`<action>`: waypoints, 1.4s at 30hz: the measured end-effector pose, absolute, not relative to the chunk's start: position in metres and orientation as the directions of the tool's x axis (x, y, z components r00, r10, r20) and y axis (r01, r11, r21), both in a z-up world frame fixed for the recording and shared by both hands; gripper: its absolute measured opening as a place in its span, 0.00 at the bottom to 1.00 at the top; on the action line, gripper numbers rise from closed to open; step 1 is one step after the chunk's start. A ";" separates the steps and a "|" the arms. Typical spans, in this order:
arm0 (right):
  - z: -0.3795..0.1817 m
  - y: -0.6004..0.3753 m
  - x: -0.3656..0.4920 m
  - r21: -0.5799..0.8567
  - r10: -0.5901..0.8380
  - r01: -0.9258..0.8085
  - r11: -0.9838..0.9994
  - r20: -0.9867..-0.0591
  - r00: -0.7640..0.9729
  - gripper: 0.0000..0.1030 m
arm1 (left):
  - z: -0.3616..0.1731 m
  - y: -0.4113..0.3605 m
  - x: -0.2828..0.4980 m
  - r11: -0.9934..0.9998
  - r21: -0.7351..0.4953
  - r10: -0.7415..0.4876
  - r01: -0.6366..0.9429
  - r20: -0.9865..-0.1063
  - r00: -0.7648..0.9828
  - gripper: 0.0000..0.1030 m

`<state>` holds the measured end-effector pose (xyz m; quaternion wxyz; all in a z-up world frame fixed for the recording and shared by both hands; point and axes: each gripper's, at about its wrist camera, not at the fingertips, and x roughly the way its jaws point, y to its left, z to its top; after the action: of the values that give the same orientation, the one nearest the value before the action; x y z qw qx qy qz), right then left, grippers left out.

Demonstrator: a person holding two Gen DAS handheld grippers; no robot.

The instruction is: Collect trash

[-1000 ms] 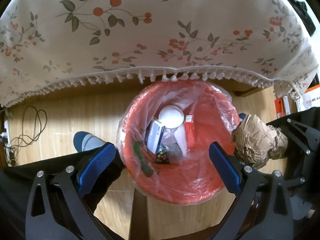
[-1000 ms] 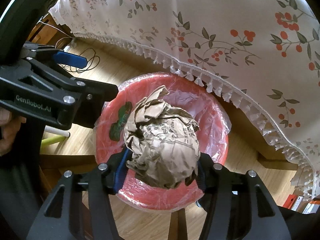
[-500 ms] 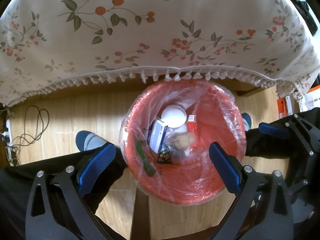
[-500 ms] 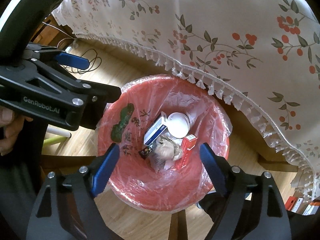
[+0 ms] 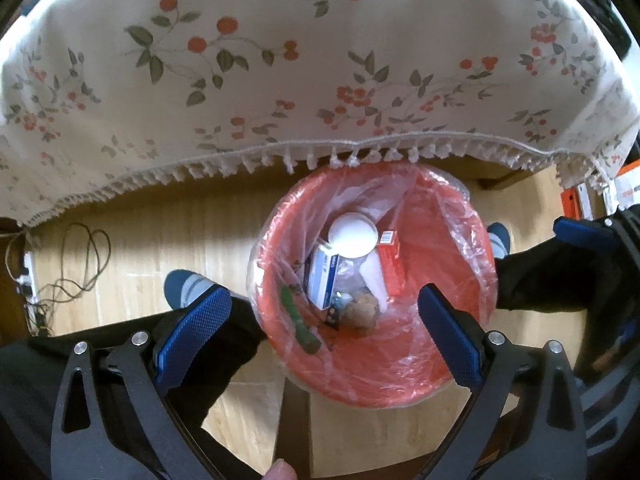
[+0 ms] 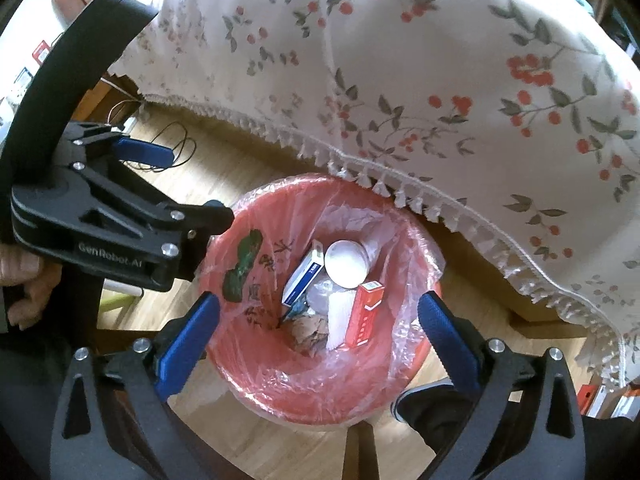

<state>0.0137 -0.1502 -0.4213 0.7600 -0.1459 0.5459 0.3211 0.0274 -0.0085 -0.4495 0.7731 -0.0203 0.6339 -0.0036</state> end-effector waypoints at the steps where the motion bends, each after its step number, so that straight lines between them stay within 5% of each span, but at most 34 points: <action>1: -0.418 -0.151 0.013 0.122 0.325 -0.643 0.756 -0.923 0.207 0.95 | -0.447 -0.010 0.027 1.000 -0.025 -0.021 -0.018 -0.979 0.202 0.94; 18: -0.352 -0.168 0.006 0.079 0.276 -0.569 0.819 -0.923 0.269 0.95 | -0.390 -0.025 0.007 0.993 0.118 0.114 0.006 -0.969 0.219 0.94; 25: -0.330 -0.175 -0.005 0.085 0.268 -0.580 0.810 -0.934 0.237 0.95 | -0.359 -0.020 -0.007 1.000 0.030 0.029 0.006 -0.981 0.193 0.94; 38: -0.289 -0.175 -0.017 0.079 0.273 -0.592 0.802 -0.930 0.246 0.95 | -0.304 -0.036 -0.008 0.984 0.175 0.168 0.022 -0.968 0.186 0.94; 42: -0.280 -0.174 -0.017 0.087 0.274 -0.582 0.809 -0.931 0.242 0.95 | -0.290 -0.043 -0.009 0.989 0.138 0.122 0.052 -0.966 0.230 0.94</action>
<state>-0.0167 -0.1737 -0.2799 0.7756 -0.1398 0.5503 0.2759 -0.0089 -0.0427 -0.2905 0.7810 0.0704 0.6202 0.0223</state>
